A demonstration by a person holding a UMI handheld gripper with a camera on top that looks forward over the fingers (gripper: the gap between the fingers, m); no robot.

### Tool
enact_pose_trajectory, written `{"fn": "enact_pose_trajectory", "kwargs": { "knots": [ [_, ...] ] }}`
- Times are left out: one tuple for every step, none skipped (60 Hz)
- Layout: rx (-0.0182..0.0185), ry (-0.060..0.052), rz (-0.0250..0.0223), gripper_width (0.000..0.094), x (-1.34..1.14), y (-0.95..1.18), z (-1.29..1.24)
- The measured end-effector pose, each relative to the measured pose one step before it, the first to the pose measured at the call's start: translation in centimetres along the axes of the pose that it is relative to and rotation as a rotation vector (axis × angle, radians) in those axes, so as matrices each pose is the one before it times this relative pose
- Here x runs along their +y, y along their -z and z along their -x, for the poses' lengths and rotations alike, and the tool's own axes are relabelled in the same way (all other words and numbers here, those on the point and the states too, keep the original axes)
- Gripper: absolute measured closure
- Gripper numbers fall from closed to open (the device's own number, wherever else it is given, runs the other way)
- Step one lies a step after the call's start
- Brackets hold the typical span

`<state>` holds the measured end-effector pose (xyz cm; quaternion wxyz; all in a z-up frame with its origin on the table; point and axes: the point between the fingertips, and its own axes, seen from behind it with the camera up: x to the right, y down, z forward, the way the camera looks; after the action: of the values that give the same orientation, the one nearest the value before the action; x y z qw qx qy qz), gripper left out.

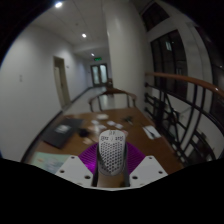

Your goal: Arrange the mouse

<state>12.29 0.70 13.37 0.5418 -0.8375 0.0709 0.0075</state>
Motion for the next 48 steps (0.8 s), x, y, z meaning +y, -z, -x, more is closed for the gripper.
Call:
{"fn": "enact_pose_trajectory", "kwargs": {
  "knots": [
    [-0.02329,-0.0028,-0.01674,0.0569,-0.938,0.169,1.983],
    [-0.02411,-0.0009,-0.01511,0.0562,-0.798,0.177,2.083],
    [-0.02410,-0.0010,-0.01294,0.0557,-0.654,0.000,2.141],
    [-0.02334,-0.0013,-0.01044,0.0556,-0.472,-0.141,2.052],
    [-0.02236,-0.0023,-0.00771,0.0553,-0.022,-0.561,2.116],
    [-0.01991,-0.0014,-0.00427,0.0552,0.200,-0.794,1.964],
    [-0.02064,-0.0031,0.00399,0.0552,-0.607,2.356,1.575],
    [-0.01536,0.0008,-0.00066,0.0551,0.323,-0.579,1.825],
    [-0.00939,0.0014,-0.00302,0.0550,0.124,-0.183,1.554],
    [-0.00887,0.0019,-0.00174,0.0552,0.514,-0.734,1.428],
    [-0.00162,0.0070,0.00162,0.0553,0.659,-0.740,1.213],
    [0.00490,0.0104,0.00547,0.0551,0.785,-0.759,0.997],
    [0.00994,0.0121,0.00950,0.0550,0.928,-0.775,0.804],
    [0.01114,0.0120,0.01342,0.0551,1.041,-0.745,0.724],
    [0.00892,0.0119,0.01731,0.0551,0.994,0.156,1.101],
    [0.00595,0.0091,0.02074,0.0551,0.700,0.117,0.686],
    [0.00130,0.0108,0.02076,0.0551,1.185,-0.655,0.741],
    [-0.00232,0.0117,0.02096,0.0553,1.167,-0.587,0.779],
    [-0.00330,0.0107,0.02179,0.0554,1.203,-0.551,0.726],
    [-0.00221,0.0073,0.02445,0.0553,1.199,-0.499,0.626],
    [-0.00020,0.0041,0.02505,0.0552,1.373,-0.931,0.499],
    [-0.00113,0.0017,0.02183,0.0552,0.995,0.201,0.520],
    [-0.00030,-0.0006,0.01837,0.0550,0.902,-0.414,0.265],
    [0.00123,-0.0013,0.01708,0.0550,0.826,-0.349,0.225],
    [0.00294,-0.0016,0.01531,0.0551,0.705,-0.264,0.156],
    [0.00491,0.0007,0.01309,0.0551,0.697,-0.622,0.072],
    [0.00295,0.0001,0.00963,0.0553,0.646,0.187,0.123],
    [0.00393,0.0000,0.00634,0.0554,0.404,-0.223,-0.015],
    [0.00537,-0.0002,0.00583,0.0555,0.359,-0.122,-0.074],
    [0.00505,0.0006,0.00662,0.0553,0.320,-0.135,-0.068],
    [0.00356,0.0015,0.00734,0.0552,0.338,-0.097,-0.054],
    [0.00212,0.0015,0.00910,0.0551,0.396,-0.354,0.013],
    [0.00010,-0.0014,0.00800,0.0552,0.361,-0.147,-0.020],
    [-0.00094,-0.0031,0.01065,0.0551,0.410,-0.143,0.056],
    [-0.00088,-0.0014,0.01313,0.0552,0.499,-0.042,0.046],
    [0.00062,0.0031,-0.00520,0.0550,0.018,-0.011,0.004],
    [0.00239,0.0073,-0.01103,0.0546,-0.272,-0.189,-0.046],
    [0.00281,0.0070,-0.00300,0.0528,0.049,0.009,-0.025],
    [0.00194,0.0070,0.00307,0.0514,0.171,-0.010,-0.025],
    [0.00164,0.0043,-0.00399,0.0504,-0.013,0.006,0.007],
    [0.00064,0.0046,-0.00348,0.0491,-0.059,0.019,0.022],
    [0.00043,0.0049,0.00097,0.0475,0.031,0.003,0.033],
    [-0.00136,0.0039,0.00213,0.0460,-0.317,-0.522,-0.063],
    [-0.00412,0.0034,0.00371,0.0444,0.103,0.280,0.090],
    [-0.00542,0.0039,0.00356,0.0428,0.045,0.019,0.053],
    [-0.00486,0.0053,0.00458,0.0421,0.051,0.038,0.038],
    [-0.00717,0.0078,0.00375,0.0410,0.041,0.051,0.058],
    [-0.01077,0.0085,0.00397,0.0384,0.036,0.112,0.097]
  ]
}}
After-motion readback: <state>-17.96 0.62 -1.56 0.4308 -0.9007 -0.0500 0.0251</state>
